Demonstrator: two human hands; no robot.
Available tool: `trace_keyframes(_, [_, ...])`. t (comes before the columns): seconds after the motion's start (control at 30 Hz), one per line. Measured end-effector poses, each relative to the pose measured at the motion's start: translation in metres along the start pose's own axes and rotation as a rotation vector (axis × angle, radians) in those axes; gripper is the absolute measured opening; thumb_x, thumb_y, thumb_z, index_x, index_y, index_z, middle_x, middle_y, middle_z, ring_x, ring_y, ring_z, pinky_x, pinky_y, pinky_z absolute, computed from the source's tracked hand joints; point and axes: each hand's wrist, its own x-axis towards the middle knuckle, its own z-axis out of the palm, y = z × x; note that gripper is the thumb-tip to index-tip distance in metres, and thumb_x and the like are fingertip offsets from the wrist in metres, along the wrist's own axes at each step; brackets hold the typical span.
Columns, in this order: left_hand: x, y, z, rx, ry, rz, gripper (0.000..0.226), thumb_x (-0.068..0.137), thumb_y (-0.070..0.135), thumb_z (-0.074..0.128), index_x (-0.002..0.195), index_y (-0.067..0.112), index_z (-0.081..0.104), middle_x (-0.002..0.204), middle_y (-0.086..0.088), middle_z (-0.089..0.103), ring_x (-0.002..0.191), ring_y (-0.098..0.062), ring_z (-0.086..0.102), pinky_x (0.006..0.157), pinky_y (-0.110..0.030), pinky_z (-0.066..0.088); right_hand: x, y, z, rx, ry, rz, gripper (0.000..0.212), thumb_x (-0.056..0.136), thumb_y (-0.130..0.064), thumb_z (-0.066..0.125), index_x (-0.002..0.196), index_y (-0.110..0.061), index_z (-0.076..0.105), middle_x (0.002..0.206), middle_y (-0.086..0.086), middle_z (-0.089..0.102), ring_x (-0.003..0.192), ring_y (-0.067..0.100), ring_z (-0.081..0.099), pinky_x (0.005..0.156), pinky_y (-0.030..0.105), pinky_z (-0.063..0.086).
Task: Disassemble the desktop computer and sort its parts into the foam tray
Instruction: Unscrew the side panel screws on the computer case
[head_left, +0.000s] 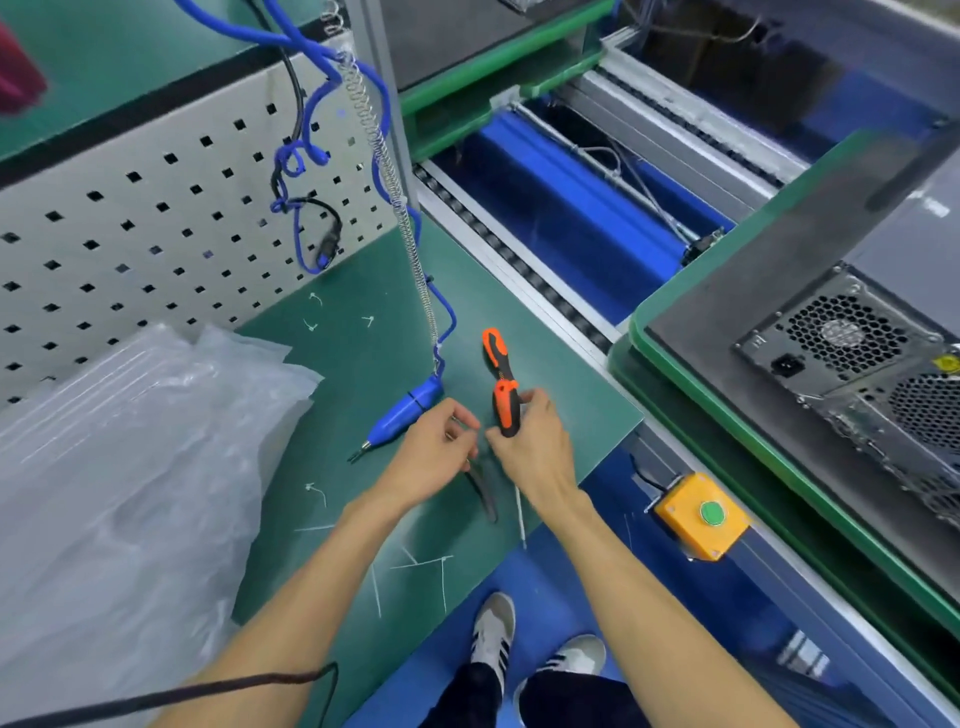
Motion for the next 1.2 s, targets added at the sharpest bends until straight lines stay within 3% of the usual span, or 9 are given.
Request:
trace_keyframes(0.17, [0.005,0.014,0.011,0.066,-0.004,0.049,0.014,0.096,0.007,0.052,0.088,0.019,0.054,0.073,-0.006,0.063,0.056,-0.018,0.055,0.063,-0.033,0.047,-0.005,-0.010,-0.030,0.261,0.078,-0.030,0.027,0.075,-0.038,0.066,0.074,-0.019,0.046,0.068,-0.008,0.055,0.064,0.020,0.058,0.058,0.031,0.044])
trace_keyframes(0.27, [0.009,0.032,0.028,0.128,0.041,0.113,0.010,0.097,0.015,0.056,0.088,0.018,0.058,0.077,-0.002,0.062,0.065,-0.015,0.052,0.066,-0.029,0.042,-0.011,-0.012,-0.065,0.469,0.122,-0.016,0.028,0.072,-0.040,0.063,0.070,-0.019,0.044,0.051,-0.008,0.054,0.049,0.014,0.065,0.047,0.026,0.045])
trace_keyframes(0.4, [0.012,0.074,0.063,0.275,-0.120,0.192,0.035,0.104,0.029,0.047,0.079,0.014,0.067,0.076,0.000,0.068,0.072,-0.015,0.061,0.071,-0.026,0.045,-0.024,0.005,-0.123,0.732,0.273,-0.006,0.027,0.080,-0.027,0.073,0.078,-0.014,0.049,0.058,0.005,0.062,0.045,0.019,0.063,0.042,0.028,0.048])
trace_keyframes(0.47, [0.011,0.098,0.083,0.350,-0.182,0.197,0.046,0.104,0.035,0.043,0.068,0.017,0.065,0.064,0.001,0.065,0.064,-0.017,0.060,0.062,-0.024,0.045,-0.034,0.019,-0.153,0.874,0.319,-0.022,0.028,0.086,-0.018,0.076,0.085,-0.010,0.049,0.068,0.011,0.064,0.054,0.028,0.069,0.046,0.033,0.055])
trace_keyframes(0.6, [0.002,0.152,0.131,0.437,-0.044,0.395,0.048,0.102,0.036,0.047,0.065,0.006,0.054,0.054,-0.003,0.048,0.056,-0.023,0.046,0.056,-0.036,0.033,-0.063,0.060,-0.218,1.070,0.279,-0.042,0.030,0.090,-0.012,0.076,0.094,-0.004,0.047,0.076,0.010,0.074,0.061,0.028,0.069,0.053,0.034,0.058])
trace_keyframes(0.77, [-0.028,0.204,0.195,0.463,-0.094,0.729,0.056,0.100,0.025,0.053,0.049,0.016,0.031,0.043,0.000,0.031,0.054,-0.031,0.041,0.065,-0.035,0.025,-0.120,0.123,-0.290,1.019,0.197,-0.041,0.030,0.087,-0.022,0.079,0.088,-0.016,0.050,0.082,0.016,0.070,0.073,0.034,0.071,0.053,0.034,0.056])
trace_keyframes(0.87, [-0.046,0.219,0.227,0.468,-0.137,0.865,0.060,0.098,0.021,0.056,0.046,0.021,0.027,0.040,0.006,0.026,0.051,-0.016,0.035,0.070,-0.035,0.028,-0.153,0.151,-0.318,1.046,0.132,0.007,0.027,0.092,-0.038,0.070,0.082,-0.019,0.053,0.086,0.020,0.070,0.076,0.036,0.071,0.053,0.034,0.056])
trace_keyframes(1.03, [-0.072,0.239,0.266,0.693,-0.197,1.155,0.050,0.095,0.021,0.060,0.047,0.016,0.043,0.045,0.010,0.033,0.057,-0.017,0.033,0.079,-0.039,0.037,-0.188,0.174,-0.336,0.912,-0.036,0.136,0.015,0.089,-0.016,0.058,0.099,-0.012,0.047,0.084,0.018,0.072,0.064,0.035,0.069,0.056,0.035,0.057])
trace_keyframes(1.2, [-0.097,0.257,0.296,0.590,-0.263,1.275,0.040,0.096,0.022,0.057,0.057,0.017,0.049,0.057,0.007,0.046,0.068,-0.018,0.041,0.083,-0.043,0.040,-0.202,0.173,-0.317,0.719,0.186,0.095,0.013,0.101,-0.031,0.058,0.106,-0.018,0.057,0.066,0.001,0.055,0.043,0.020,0.048,0.045,0.027,0.040])
